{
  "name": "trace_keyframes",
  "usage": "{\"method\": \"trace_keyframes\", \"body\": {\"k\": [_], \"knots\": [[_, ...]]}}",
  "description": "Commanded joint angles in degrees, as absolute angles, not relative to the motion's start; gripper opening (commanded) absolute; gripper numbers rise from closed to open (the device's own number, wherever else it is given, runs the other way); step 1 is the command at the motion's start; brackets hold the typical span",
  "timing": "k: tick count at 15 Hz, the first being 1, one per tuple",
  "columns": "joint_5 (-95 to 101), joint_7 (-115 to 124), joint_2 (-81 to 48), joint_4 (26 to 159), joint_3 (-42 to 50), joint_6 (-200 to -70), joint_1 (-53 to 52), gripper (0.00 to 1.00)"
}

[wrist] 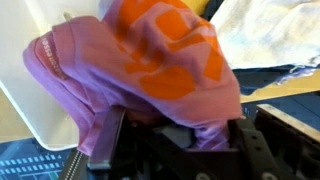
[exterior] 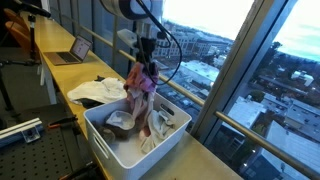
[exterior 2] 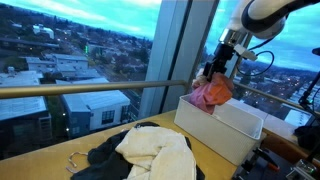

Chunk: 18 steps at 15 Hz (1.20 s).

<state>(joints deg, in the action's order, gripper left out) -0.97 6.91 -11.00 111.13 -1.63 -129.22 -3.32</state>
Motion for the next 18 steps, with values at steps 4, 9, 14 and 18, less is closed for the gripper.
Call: {"method": "trace_keyframes", "body": {"k": [4, 9, 14, 18], "knots": [[2.5, 13.2, -1.8, 109.7, -9.0, -123.2, -11.4, 0.0], [5.8, 21.7, -3.7, 104.6, -17.2, -119.2, -19.2, 0.0], [11.2, 30.8, -11.7, 97.7, -21.7, -117.5, -26.3, 0.0], [11.8, 29.9, -14.0, 97.0, -19.1, -117.2, -26.8, 0.0]]}}
